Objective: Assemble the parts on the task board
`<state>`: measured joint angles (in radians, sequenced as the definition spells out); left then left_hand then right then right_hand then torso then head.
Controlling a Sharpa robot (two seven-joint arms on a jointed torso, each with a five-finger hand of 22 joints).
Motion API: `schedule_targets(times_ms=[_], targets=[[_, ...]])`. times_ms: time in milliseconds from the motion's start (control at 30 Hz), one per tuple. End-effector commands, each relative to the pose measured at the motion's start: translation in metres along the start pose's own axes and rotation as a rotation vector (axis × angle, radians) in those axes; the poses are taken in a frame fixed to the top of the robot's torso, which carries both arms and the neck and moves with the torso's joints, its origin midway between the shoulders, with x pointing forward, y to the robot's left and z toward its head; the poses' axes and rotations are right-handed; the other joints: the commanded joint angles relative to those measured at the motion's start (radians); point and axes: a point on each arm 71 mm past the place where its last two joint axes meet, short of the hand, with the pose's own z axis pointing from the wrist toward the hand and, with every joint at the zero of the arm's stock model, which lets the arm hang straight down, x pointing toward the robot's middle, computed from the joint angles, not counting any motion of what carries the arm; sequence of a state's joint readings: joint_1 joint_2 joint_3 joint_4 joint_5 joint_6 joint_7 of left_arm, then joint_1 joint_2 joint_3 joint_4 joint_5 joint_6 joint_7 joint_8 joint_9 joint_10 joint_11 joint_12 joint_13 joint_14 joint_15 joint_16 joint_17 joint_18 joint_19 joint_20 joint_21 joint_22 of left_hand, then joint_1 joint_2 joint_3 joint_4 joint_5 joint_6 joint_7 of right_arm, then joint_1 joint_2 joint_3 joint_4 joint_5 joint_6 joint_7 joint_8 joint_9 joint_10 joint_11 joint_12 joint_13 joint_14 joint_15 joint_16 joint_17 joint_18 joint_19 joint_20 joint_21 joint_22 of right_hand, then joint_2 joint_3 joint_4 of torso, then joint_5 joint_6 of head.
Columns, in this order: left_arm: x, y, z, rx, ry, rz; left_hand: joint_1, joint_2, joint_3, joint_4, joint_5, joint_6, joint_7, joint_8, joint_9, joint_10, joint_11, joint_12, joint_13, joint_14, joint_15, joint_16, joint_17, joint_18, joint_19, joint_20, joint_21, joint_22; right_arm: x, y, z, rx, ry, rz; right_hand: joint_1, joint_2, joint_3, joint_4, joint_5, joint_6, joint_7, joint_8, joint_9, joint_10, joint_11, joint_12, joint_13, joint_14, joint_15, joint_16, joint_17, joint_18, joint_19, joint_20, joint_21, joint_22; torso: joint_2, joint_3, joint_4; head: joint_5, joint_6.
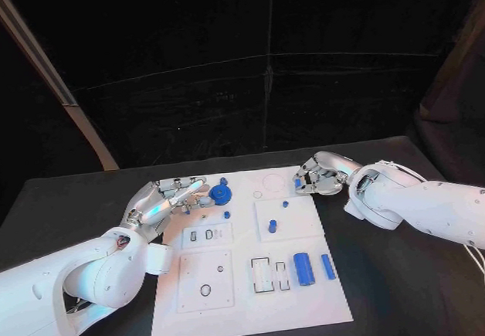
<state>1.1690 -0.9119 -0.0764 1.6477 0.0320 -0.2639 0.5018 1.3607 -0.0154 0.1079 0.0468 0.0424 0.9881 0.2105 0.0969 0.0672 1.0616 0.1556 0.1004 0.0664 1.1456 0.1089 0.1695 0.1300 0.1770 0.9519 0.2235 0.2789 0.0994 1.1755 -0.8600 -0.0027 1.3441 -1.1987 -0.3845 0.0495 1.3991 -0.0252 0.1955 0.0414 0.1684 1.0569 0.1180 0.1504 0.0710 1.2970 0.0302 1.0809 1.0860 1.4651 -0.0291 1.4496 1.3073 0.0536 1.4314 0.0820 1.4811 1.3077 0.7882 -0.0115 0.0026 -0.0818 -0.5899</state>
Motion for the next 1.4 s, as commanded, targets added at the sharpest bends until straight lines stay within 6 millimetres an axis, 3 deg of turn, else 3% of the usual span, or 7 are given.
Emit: schedule_targets(times_ms=[33, 300, 667, 833, 967, 1200, 1400], targets=[[0.001, -0.002, -0.001, 0.007, 0.013, -0.001, -0.003, 0.007, 0.001, -0.006, 0.006, 0.006, 0.000, -0.006, 0.000, 0.007, 0.002, -0.004, -0.001, 0.007, 0.000, -0.006, 0.002, 0.007, 0.008, -0.003, -0.005, -0.001, -0.005, 0.008, -0.004, 0.002, -0.063, 0.021, 0.004, 0.012, 0.006, -0.001, -0.002, 0.008, 0.001, 0.003, 0.002, 0.007, 0.003, 0.004, 0.000, 0.063, -0.007, 0.000, 0.043, -0.005, 0.000, -0.004, 0.006, 0.047, -0.002, -0.0024, 0.0019, 0.002, 0.000], [-0.004, -0.003, -0.002, 0.012, -0.004, -0.003, -0.003, 0.008, 0.002, -0.007, 0.006, 0.006, -0.001, -0.007, 0.000, 0.007, 0.002, -0.005, -0.001, 0.006, 0.000, -0.007, 0.002, 0.006, 0.008, -0.003, -0.005, -0.002, -0.001, 0.040, -0.008, -0.018, -0.049, 0.139, -0.001, 0.015, 0.014, -0.002, 0.003, 0.007, 0.001, 0.000, 0.000, 0.009, 0.002, 0.006, 0.003, 0.063, -0.008, 0.001, 0.044, -0.005, 0.000, -0.006, 0.006, 0.047, -0.009, -0.0107, 0.0125, 0.004, -0.002], [-0.011, -0.009, -0.001, 0.025, -0.020, 0.001, -0.003, 0.008, 0.002, -0.007, 0.006, 0.006, -0.001, -0.007, 0.000, 0.007, 0.002, -0.005, -0.001, 0.006, 0.000, -0.007, 0.002, 0.006, 0.008, -0.003, -0.005, -0.002, 0.035, 0.111, 0.013, -0.137, 0.039, 0.081, -0.013, 0.013, 0.019, 0.000, 0.002, 0.002, 0.003, -0.006, -0.002, 0.010, 0.004, 0.005, 0.003, 0.063, -0.008, 0.000, 0.044, -0.005, 0.000, -0.006, 0.006, 0.047, -0.014, -0.0182, 0.0258, 0.033, -0.019], [-0.012, -0.012, 0.001, 0.034, -0.023, 0.005, -0.003, 0.009, 0.003, -0.008, 0.006, 0.007, -0.001, -0.007, 0.000, 0.007, 0.001, -0.006, -0.001, 0.006, 0.000, -0.008, 0.002, 0.006, 0.008, -0.003, -0.006, -0.002, 0.058, 0.142, 0.026, -0.184, 0.079, 0.027, -0.019, 0.013, 0.022, 0.001, -0.004, 0.002, 0.004, -0.008, -0.003, 0.012, 0.004, 0.009, 0.007, 0.063, -0.007, 0.000, 0.044, -0.005, 0.000, -0.006, 0.006, 0.047, -0.013, -0.0170, 0.0289, 0.048, -0.031], [-0.012, -0.014, 0.001, 0.038, -0.024, 0.008, -0.002, 0.010, 0.003, -0.009, 0.006, 0.007, -0.001, -0.007, 0.000, 0.007, 0.001, -0.006, -0.001, 0.006, 0.000, -0.008, 0.002, 0.006, 0.008, -0.003, -0.006, -0.002, 0.075, 0.156, 0.030, -0.200, 0.124, -0.011, -0.022, 0.013, 0.025, 0.001, -0.001, -0.001, 0.005, -0.010, -0.003, 0.011, 0.005, 0.007, 0.005, 0.063, -0.007, -0.002, 0.042, -0.005, 0.000, -0.006, 0.006, 0.047, -0.013, -0.0165, 0.0260, 0.061, -0.037], [-0.013, -0.015, 0.002, 0.041, -0.025, 0.009, -0.002, 0.010, 0.003, -0.009, 0.006, 0.007, -0.001, -0.007, 0.000, 0.007, 0.001, -0.006, -0.001, 0.006, 0.000, -0.008, 0.002, 0.006, 0.008, -0.003, -0.006, -0.002, 0.096, 0.166, 0.032, -0.207, 0.173, -0.066, -0.026, 0.012, 0.029, 0.000, 0.007, -0.002, 0.005, -0.013, -0.004, 0.010, 0.005, 0.005, 0.004, 0.063, -0.006, -0.002, 0.042, -0.005, 0.000, -0.006, 0.005, 0.046, -0.013, -0.0163, 0.0222, 0.080, -0.042], [-0.012, -0.015, 0.003, 0.042, -0.023, 0.008, -0.002, 0.011, 0.004, -0.010, 0.006, 0.007, -0.001, -0.008, 0.000, 0.008, 0.001, -0.006, -0.001, 0.006, 0.000, -0.009, 0.002, 0.006, 0.008, -0.003, -0.006, -0.002, 0.108, 0.168, 0.032, -0.196, 0.202, -0.077, -0.029, 0.010, 0.033, -0.001, 0.013, -0.003, 0.006, -0.015, -0.004, 0.009, 0.006, 0.004, 0.004, 0.063, -0.006, -0.002, 0.041, -0.005, 0.000, -0.005, 0.005, 0.046, -0.012, -0.0149, 0.0203, 0.079, -0.043]])
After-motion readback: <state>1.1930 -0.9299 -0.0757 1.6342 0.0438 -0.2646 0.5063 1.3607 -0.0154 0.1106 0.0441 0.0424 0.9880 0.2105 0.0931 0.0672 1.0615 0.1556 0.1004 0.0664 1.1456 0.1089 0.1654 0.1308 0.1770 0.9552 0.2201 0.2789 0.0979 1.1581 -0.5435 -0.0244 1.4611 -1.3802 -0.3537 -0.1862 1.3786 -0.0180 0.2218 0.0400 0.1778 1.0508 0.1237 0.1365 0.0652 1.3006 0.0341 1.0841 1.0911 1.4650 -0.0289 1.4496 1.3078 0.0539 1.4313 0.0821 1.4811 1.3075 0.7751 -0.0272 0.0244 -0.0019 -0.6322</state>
